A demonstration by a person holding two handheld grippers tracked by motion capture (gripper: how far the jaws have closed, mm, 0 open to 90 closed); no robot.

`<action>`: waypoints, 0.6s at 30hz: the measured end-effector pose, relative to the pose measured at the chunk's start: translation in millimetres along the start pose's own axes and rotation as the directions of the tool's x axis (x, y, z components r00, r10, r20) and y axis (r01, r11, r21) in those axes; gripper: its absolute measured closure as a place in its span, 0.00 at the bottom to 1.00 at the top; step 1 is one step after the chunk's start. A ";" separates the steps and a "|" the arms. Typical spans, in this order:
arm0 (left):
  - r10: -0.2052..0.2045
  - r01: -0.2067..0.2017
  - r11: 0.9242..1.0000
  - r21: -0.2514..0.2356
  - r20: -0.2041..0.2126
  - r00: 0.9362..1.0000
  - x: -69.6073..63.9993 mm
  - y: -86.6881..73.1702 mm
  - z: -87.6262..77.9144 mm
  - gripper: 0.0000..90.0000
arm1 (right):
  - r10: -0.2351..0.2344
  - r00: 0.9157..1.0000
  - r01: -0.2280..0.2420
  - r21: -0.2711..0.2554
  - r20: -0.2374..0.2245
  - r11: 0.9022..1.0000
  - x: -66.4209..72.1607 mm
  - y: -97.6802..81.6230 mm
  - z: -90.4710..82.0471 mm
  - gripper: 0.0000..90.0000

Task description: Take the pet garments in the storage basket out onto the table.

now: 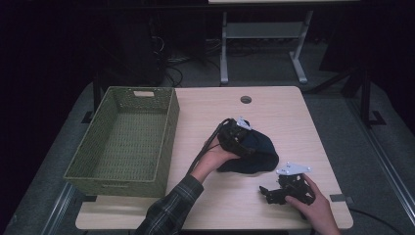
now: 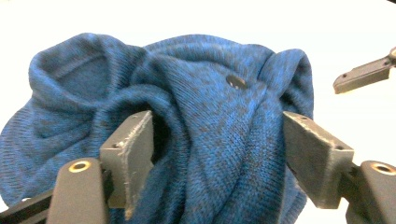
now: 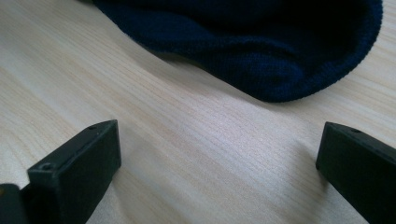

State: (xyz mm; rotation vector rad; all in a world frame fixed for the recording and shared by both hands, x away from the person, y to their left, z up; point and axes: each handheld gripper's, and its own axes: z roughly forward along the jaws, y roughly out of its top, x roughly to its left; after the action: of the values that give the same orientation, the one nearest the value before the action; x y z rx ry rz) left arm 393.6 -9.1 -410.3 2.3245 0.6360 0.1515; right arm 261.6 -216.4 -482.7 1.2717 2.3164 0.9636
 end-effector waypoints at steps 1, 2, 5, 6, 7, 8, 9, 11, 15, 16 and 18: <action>0.000 0.000 1.000 -0.003 0.001 1.000 0.6 0.5 -2.0 0.28 | 0.002 1.000 -0.002 0.000 -0.001 1.000 0.1 0.0 0.0 0.00; 0.000 0.000 1.000 -0.009 0.001 1.000 1.1 1.5 -5.5 0.27 | 0.002 1.000 -0.002 0.000 -0.001 1.000 0.2 0.0 -0.1 0.00; 0.006 -0.006 1.000 -0.021 0.009 1.000 2.0 2.7 -13.1 0.24 | 0.003 1.000 -0.003 0.000 -0.001 1.000 0.2 0.0 0.0 0.00; 0.010 -0.009 1.000 -0.029 0.006 1.000 2.4 2.8 -15.8 0.23 | 0.003 1.000 -0.003 0.000 -0.001 1.000 0.2 0.0 -0.1 0.00; 0.009 -0.009 0.999 -0.033 0.006 1.000 2.5 2.8 -17.8 0.22 | 0.003 1.000 -0.003 0.000 -0.001 1.000 0.2 0.0 -0.1 0.00; 0.010 -0.010 0.999 -0.035 0.008 1.000 3.1 2.7 -21.2 0.21 | 0.002 1.000 -0.002 0.001 0.000 1.000 0.1 0.0 -0.1 0.00; 0.006 -0.006 0.999 -0.041 0.006 1.000 3.1 2.3 -23.7 0.20 | 0.001 1.000 -0.001 0.002 0.000 1.000 0.1 0.0 -0.1 0.00; 0.008 -0.008 0.999 -0.046 0.001 1.000 3.4 0.8 -28.8 0.19 | 0.001 1.000 -0.001 0.001 0.000 1.000 0.1 0.0 -0.1 0.00; 0.006 -0.006 0.998 -0.059 0.003 1.000 3.8 -2.7 -38.7 0.18 | 0.000 1.000 0.000 0.001 0.000 1.000 0.1 0.0 0.0 0.00; 0.003 -0.003 0.998 -0.064 0.002 1.000 3.9 -3.5 -40.3 0.18 | 0.001 1.000 -0.001 0.000 0.000 1.000 0.1 0.0 0.0 0.00; -0.002 0.002 0.998 -0.071 0.002 1.000 4.7 -5.9 -45.6 0.18 | 0.000 1.000 0.000 0.000 0.000 1.000 0.0 0.0 0.0 0.00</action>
State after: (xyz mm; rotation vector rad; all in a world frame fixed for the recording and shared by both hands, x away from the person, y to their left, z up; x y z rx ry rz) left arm 382.6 24.7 -380.9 2.2559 0.6223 0.1682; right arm 261.6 -216.4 -482.7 1.2720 2.3167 0.9632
